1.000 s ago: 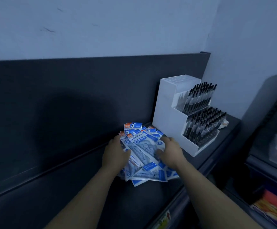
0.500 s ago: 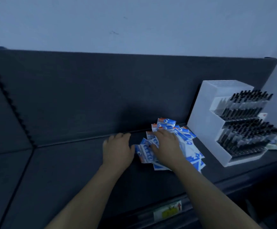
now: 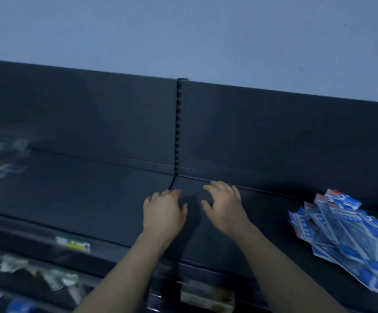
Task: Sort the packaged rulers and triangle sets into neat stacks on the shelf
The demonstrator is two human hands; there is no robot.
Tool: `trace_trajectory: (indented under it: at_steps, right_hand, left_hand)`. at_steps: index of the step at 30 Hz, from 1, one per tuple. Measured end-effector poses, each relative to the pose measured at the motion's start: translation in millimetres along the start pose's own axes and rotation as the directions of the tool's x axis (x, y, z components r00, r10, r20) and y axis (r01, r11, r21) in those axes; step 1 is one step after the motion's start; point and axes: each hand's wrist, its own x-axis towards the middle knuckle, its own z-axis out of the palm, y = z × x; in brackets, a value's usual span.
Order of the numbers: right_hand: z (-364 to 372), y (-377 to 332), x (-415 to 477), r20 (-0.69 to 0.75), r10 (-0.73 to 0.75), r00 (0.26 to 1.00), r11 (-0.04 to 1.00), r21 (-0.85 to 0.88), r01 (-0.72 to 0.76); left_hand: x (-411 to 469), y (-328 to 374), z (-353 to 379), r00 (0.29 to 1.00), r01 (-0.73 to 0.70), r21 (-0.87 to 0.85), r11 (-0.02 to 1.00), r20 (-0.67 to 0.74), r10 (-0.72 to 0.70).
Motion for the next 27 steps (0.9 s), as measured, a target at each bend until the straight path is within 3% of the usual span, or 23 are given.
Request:
trace_trajectory:
  at_steps: [9, 17, 22, 27]
  right_hand:
    - [66.7, -170.1, 56.5, 0.072, -0.208, 0.975, 0.976, 0.076, 0.203]
    - [129.7, -322.0, 99.0, 0.102, -0.298, 0.949, 0.948, 0.15, 0.281]
    - [168.8, -386.4, 120.5, 0.142, -0.321, 0.936, 0.941, 0.162, 0.298]
    - [200.7, -423.8, 146.5, 0.183, -0.342, 0.922, 0.935, 0.164, 0.315]
  left_hand:
    - [-9.7, -167.9, -67.0, 0.974, 0.22, 0.083, 0.972, -0.067, -0.214]
    - [-17.0, -323.9, -126.9, 0.944, 0.327, 0.133, 0.936, -0.083, -0.318]
    - [-23.2, -404.3, -149.3, 0.909, 0.415, 0.214, 0.884, -0.07, -0.41]
    - [-12.6, -458.7, -155.2, 0.88, 0.475, 0.147, 0.868, -0.055, -0.472]
